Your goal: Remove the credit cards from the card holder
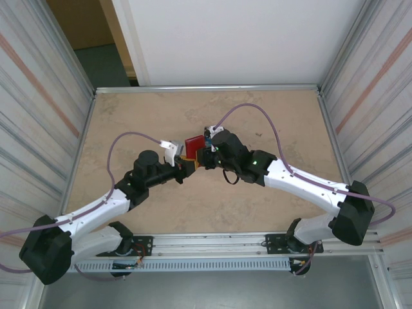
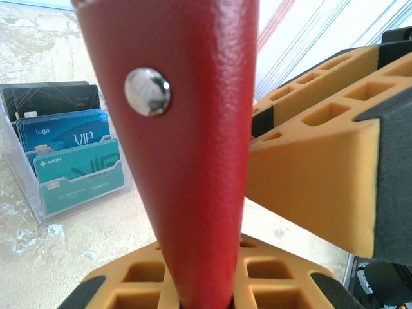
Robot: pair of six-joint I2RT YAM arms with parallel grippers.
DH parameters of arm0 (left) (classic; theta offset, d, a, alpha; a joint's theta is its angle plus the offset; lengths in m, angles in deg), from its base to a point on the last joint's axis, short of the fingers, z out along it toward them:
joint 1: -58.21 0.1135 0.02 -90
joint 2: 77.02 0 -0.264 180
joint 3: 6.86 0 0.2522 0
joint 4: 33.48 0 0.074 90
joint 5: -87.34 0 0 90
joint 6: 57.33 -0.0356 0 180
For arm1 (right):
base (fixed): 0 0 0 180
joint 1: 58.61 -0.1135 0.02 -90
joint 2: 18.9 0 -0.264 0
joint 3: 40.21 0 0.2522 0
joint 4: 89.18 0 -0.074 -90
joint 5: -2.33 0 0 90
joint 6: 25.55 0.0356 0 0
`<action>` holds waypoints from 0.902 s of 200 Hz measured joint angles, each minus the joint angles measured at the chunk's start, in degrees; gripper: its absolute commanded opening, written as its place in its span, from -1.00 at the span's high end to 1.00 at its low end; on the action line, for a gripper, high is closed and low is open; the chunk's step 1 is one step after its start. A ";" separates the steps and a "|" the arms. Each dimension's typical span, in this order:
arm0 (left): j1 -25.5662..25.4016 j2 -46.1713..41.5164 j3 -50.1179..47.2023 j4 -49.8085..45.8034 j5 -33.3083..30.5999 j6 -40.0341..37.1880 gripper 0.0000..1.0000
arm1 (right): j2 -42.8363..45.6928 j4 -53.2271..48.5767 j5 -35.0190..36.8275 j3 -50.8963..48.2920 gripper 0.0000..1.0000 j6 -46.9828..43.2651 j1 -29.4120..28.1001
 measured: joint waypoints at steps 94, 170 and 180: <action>0.00 0.00 -0.02 0.39 -0.42 0.02 1.00 | 0.76 0.39 -0.11 -0.24 0.76 0.15 0.00; 0.00 0.00 0.00 0.42 -0.85 0.42 1.00 | 1.01 0.81 -0.31 -0.46 0.87 0.15 0.00; 0.00 0.00 0.00 0.39 -0.85 0.44 1.00 | 1.03 0.81 -0.31 -0.46 0.88 0.15 0.00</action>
